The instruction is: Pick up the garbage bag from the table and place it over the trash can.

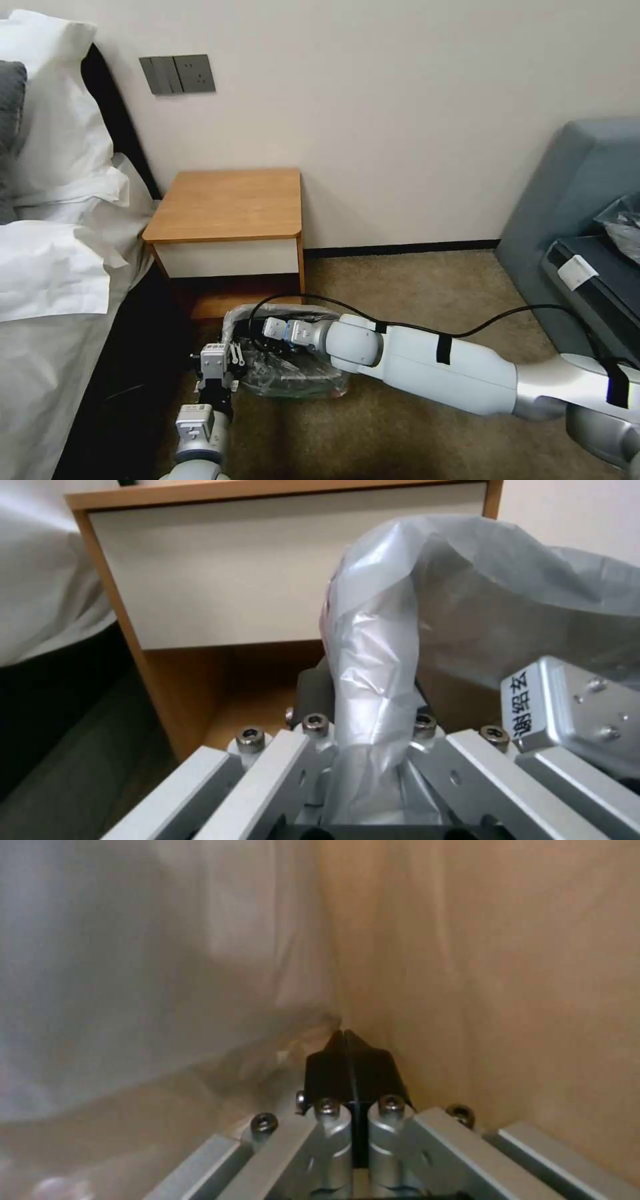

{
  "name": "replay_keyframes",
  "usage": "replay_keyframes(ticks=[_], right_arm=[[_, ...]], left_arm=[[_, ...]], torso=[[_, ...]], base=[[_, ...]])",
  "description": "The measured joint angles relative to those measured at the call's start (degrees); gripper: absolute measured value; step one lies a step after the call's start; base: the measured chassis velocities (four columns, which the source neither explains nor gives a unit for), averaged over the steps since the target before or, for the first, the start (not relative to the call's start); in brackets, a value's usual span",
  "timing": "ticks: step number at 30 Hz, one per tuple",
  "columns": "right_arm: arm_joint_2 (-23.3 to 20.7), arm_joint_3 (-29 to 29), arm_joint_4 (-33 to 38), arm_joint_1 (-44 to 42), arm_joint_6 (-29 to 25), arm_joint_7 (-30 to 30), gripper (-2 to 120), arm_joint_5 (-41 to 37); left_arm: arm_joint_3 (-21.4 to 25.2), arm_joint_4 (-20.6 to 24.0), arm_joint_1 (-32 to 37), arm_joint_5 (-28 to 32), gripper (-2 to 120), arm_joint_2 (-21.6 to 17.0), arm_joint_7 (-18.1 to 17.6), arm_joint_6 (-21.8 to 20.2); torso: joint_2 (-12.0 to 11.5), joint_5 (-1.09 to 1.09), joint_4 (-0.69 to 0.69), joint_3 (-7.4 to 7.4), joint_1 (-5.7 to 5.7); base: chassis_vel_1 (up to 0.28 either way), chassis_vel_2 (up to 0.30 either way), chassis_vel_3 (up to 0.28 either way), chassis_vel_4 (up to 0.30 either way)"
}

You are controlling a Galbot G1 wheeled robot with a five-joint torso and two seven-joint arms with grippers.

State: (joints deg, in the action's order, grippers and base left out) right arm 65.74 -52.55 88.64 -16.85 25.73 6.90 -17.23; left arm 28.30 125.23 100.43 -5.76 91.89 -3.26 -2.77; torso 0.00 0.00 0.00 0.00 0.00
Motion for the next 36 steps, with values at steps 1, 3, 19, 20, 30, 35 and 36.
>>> replay_keyframes(ticks=[1,3,19,20,30,35,36], right_arm=[[0.0,0.0,0.0,0.0,0.0,0.0,0,0.0],[0.2,0.0,-0.37,-0.22,-0.15,-0.04,0,0.11],[-9.74,10.28,17.41,-10.69,-0.93,-1.25,0,-1.4],[-9.74,10.28,17.41,-10.69,-0.93,-1.25,0,-1.4],[-14.91,37.52,34.94,-36.53,-7.11,-9.41,15,-0.7],[-8.73,47.34,36.81,-48.26,-9.51,-13.69,28,2.21],[-6.35,50.46,36.63,-52.3,-11.0,-14.73,32,4.05]], left_arm=[[0.0,0.0,0.0,0.0,5,0.0,0.0,0.0],[-0.13,0.0,-0.02,-0.02,5,0.2,-0.09,0.0],[1.59,-2.42,-1.62,5.77,5,0.2,-2.14,-2.99],[1.59,-2.42,-1.62,5.77,5,0.2,-2.14,-2.99],[1.94,-0.91,-1.88,19.61,5,-0.97,-3.94,-9.83],[1.64,-1.21,-2.29,23.21,5,-1.87,-3.32,-12.06],[1.68,-1.62,-2.37,23.82,5,-2.26,-3.02,-12.47]], torso=[[0.0,0.0,0.0,0.0,0.0],[0.0,0.0,0.0,0.0,0.0],[0.0,0.01,0.0,-0.01,0.0],[0.0,0.01,0.0,-0.01,0.0],[0.01,0.0,-0.02,-0.01,0.0],[0.0,0.01,0.0,-0.01,-0.01],[0.0,0.01,-0.01,-0.01,0.0]], base=[[0.0,0.0,0.0,0.0],[0.0,0.0,0.0,0.0],[0.0,0.0,0.0,0.0],[0.0,0.0,0.0,0.0],[0.0,0.0,0.0,0.0],[0.0,0.0,0.0,0.0],[0.0,0.0,0.0,0.0]])
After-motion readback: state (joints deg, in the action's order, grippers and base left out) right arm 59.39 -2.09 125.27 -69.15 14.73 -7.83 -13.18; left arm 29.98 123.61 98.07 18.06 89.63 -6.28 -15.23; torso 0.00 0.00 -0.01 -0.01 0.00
